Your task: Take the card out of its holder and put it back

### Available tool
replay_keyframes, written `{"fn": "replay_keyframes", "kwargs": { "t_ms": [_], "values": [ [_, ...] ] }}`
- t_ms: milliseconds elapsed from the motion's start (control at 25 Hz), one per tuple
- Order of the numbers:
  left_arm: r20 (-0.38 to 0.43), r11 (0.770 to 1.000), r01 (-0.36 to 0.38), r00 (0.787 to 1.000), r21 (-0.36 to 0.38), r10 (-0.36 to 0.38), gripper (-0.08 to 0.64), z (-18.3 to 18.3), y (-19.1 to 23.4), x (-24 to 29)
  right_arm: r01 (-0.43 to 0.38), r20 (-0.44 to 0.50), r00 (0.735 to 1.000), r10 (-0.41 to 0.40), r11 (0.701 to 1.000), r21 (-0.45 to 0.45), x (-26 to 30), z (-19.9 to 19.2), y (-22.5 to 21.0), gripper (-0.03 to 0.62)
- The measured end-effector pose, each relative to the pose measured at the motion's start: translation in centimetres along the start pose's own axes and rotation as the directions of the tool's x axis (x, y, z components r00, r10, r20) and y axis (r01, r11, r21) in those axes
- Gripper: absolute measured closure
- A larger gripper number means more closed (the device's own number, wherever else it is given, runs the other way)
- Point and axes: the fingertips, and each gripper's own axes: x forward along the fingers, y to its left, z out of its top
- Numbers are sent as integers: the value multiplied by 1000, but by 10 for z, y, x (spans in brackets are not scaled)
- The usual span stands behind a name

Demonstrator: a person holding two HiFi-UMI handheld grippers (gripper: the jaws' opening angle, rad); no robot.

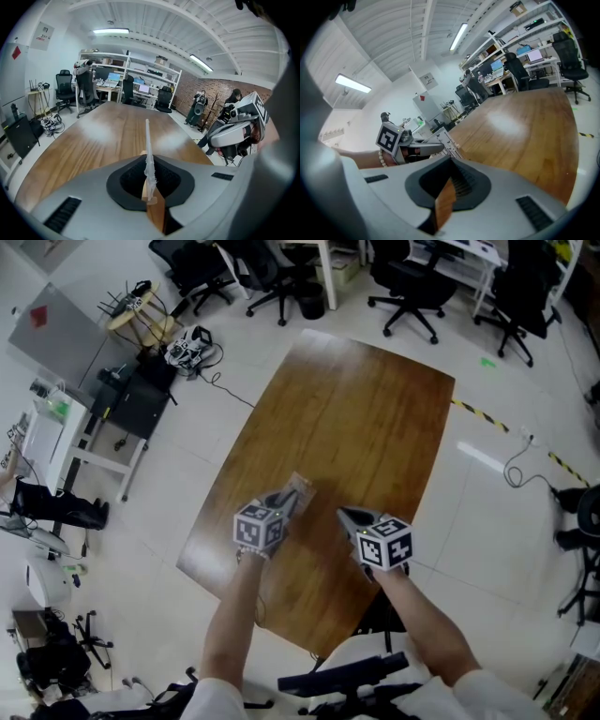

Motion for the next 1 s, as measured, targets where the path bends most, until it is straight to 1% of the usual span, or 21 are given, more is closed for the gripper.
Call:
{"fn": "replay_keyframes", "kwargs": {
  "t_ms": [200, 240, 280, 320, 440, 520, 600, 720, 840, 920, 1000],
  "values": [
    [-6, 1000, -12, 1000, 11, 12, 544, 1, -1, 0, -2, -4, 1000, 2, 1000, 5, 0, -1, -1, 592],
    [-2, 1000, -20, 1000, 8, 20, 530, 2, 0, 0, -2, -4, 1000, 2, 1000, 4, 0, -1, -1, 592],
    [6, 1000, -29, 1000, 0, 29, 478, 3, 1, -1, -2, -3, 1000, 2, 1000, 3, 0, -1, -1, 592],
    [20, 999, -41, 999, -12, 41, 436, 5, 2, -3, -2, -3, 1000, 2, 1000, 0, -1, 0, -1, 592],
    [98, 994, -83, 991, -65, 89, 436, 17, -3, -22, -12, -7, 1000, 12, 1000, -16, -8, 3, 1, 592],
    [162, 987, -119, 977, -111, 137, 436, 25, -9, -44, -24, -4, 1000, 24, 999, -32, -13, 6, 8, 592],
    [222, 974, -153, 957, -167, 188, 436, 27, -15, -73, -35, 8, 999, 36, 998, -56, -17, 13, 19, 592],
    [293, 957, -171, 926, -235, 237, 436, 18, -35, -121, -49, 25, 998, 52, 994, -95, -27, 19, 41, 592],
    [331, 941, -178, 904, -287, 272, 436, -3, -63, -156, -54, 39, 997, 60, 990, -131, -45, 19, 58, 592],
    [344, 933, -176, 895, -314, 284, 436, -16, -80, -172, -51, 49, 997, 60, 986, -156, -55, 19, 68, 592],
    [347, 924, -189, 886, -333, 307, 436, -33, -93, -186, -53, 50, 997, 63, 982, -181, -63, 15, 79, 592]
  ]
}}
